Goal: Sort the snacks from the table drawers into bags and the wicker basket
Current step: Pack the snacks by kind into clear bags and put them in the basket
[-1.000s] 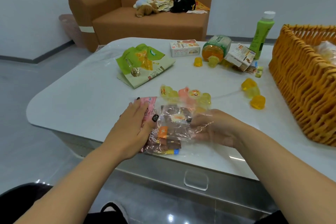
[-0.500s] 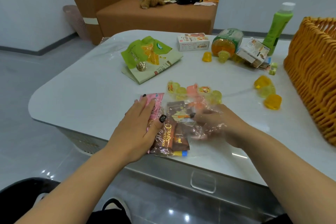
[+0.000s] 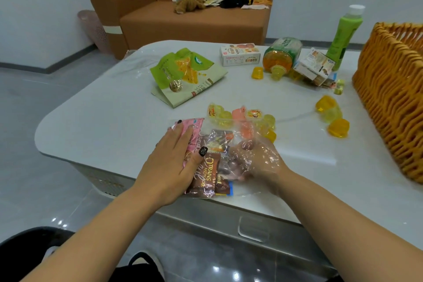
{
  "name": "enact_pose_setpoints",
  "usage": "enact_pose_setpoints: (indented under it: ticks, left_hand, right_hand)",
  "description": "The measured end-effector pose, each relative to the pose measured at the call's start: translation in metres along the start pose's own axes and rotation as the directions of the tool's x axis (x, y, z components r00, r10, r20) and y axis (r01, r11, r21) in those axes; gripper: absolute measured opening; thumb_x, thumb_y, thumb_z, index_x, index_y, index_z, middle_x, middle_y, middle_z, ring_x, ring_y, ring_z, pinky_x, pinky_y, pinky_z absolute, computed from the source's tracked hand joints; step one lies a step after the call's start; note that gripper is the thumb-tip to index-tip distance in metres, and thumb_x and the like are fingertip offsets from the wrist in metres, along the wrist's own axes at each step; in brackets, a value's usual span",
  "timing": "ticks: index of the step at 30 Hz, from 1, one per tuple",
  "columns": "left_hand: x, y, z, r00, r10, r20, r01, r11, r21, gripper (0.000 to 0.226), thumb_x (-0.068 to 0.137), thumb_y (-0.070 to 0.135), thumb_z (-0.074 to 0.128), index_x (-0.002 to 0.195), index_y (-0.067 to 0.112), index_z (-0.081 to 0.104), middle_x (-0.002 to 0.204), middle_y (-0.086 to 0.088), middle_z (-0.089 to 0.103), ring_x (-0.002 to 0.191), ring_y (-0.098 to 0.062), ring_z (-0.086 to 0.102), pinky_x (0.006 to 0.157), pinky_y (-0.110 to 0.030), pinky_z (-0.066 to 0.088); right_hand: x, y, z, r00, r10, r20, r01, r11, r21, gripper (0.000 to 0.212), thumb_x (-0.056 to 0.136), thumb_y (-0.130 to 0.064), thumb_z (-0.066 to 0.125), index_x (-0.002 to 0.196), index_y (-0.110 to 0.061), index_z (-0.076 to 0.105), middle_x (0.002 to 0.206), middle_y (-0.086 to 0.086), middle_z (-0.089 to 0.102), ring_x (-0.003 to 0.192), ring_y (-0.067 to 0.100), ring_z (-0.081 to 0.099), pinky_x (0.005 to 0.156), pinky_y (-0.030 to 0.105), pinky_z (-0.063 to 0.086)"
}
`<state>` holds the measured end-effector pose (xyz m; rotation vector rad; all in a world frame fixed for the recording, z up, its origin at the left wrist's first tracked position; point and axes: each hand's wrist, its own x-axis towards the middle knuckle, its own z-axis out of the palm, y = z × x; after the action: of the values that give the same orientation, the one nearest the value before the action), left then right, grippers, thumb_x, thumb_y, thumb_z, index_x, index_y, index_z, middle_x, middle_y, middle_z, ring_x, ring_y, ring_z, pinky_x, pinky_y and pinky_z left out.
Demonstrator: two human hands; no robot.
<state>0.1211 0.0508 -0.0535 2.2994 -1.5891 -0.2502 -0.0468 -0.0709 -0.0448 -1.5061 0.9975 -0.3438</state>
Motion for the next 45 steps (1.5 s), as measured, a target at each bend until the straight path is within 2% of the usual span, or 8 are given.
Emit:
enact_pose_setpoints:
  ticks: [6,11,15,23,30,34,40,45]
  left_hand:
    - [-0.001,0.004,-0.001,1.000,-0.003,0.007,0.003,0.999,0.032,0.094,0.075,0.075,-0.002,0.156,0.029,-0.005,0.163,0.011,-0.008,0.149,-0.007,-0.009,0.117,-0.024,-0.001]
    - [-0.001,0.015,-0.010,0.998,-0.040,0.047,0.037,0.997,0.063,0.071,0.099,0.058,0.022,0.156,0.025,-0.004,0.164,0.007,-0.009,0.150,-0.011,-0.008,0.117,-0.025,0.001]
    - [0.000,0.017,-0.015,0.991,-0.074,0.110,0.065,0.995,0.079,0.071,0.098,0.057,0.025,0.157,0.026,-0.002,0.164,0.005,-0.009,0.151,-0.015,-0.009,0.122,-0.036,0.004]
    - [0.003,0.038,-0.029,0.997,-0.047,0.064,0.045,0.998,0.035,0.067,0.099,0.056,0.024,0.156,0.029,0.001,0.164,0.004,-0.012,0.150,-0.016,-0.014,0.122,-0.047,0.001]
    - [0.018,0.098,-0.041,0.989,0.079,0.123,-0.071,0.995,-0.072,0.072,0.095,0.062,0.026,0.157,0.029,0.007,0.164,0.010,-0.009,0.149,-0.007,-0.010,0.119,-0.031,0.001]
    - [0.034,0.121,-0.049,0.985,0.132,0.112,-0.114,0.982,-0.153,0.073,0.094,0.063,0.028,0.156,0.030,0.009,0.164,0.011,-0.004,0.149,-0.005,-0.006,0.120,-0.031,0.004]
    - [0.067,0.120,-0.044,0.985,0.109,0.131,-0.092,0.988,-0.123,0.071,0.097,0.059,0.029,0.157,0.027,0.007,0.164,0.007,-0.004,0.150,-0.010,-0.005,0.120,-0.033,0.006]
    - [0.086,0.105,-0.039,0.985,0.058,0.162,-0.042,0.994,-0.099,0.072,0.096,0.061,0.027,0.156,0.028,0.006,0.164,0.007,-0.004,0.150,-0.009,-0.005,0.120,-0.033,0.008]
  right_hand:
    - [0.003,0.002,0.010,0.970,-0.132,-0.206,0.116,0.989,-0.086,0.026,0.080,-0.010,0.055,0.056,-0.001,0.056,0.053,0.017,0.058,0.039,0.021,0.056,0.049,0.029,0.044]
    - [0.008,-0.006,0.003,0.987,-0.162,-0.013,0.148,0.928,-0.343,0.018,0.089,-0.017,0.061,0.071,-0.022,0.059,0.056,-0.010,0.054,0.048,0.004,0.049,0.046,0.015,0.037]
    - [0.003,-0.010,-0.014,0.994,-0.110,-0.011,0.103,0.956,-0.273,0.029,0.089,-0.033,0.064,0.072,-0.011,0.057,0.053,0.001,0.060,0.042,0.016,0.053,0.043,0.017,0.040]
    - [-0.015,-0.013,-0.066,0.988,-0.003,-0.152,-0.043,0.955,-0.294,0.016,0.088,-0.001,0.052,0.088,-0.005,0.067,0.068,0.012,0.069,0.048,0.022,0.062,0.042,0.021,0.047]
    - [-0.005,-0.025,-0.100,0.911,-0.179,-0.372,0.060,0.949,-0.310,0.020,0.085,-0.005,0.052,0.082,-0.014,0.069,0.078,0.003,0.070,0.070,0.021,0.070,0.065,0.036,0.061]
    - [0.023,-0.027,-0.124,0.801,-0.219,-0.558,0.089,0.964,-0.250,0.023,0.083,-0.015,0.059,0.102,-0.021,0.070,0.104,-0.003,0.067,0.099,0.019,0.062,0.088,0.042,0.054]
    - [0.079,-0.034,-0.153,0.658,-0.315,-0.684,0.004,0.910,-0.416,0.049,0.084,-0.010,0.064,0.130,-0.012,0.048,0.132,0.010,0.045,0.119,0.025,0.048,0.098,0.033,0.041]
    - [0.143,-0.045,-0.193,0.666,-0.210,-0.716,-0.216,0.865,-0.454,0.075,0.073,-0.023,0.078,0.135,-0.010,0.037,0.132,0.014,0.040,0.121,0.030,0.043,0.098,0.039,0.043]
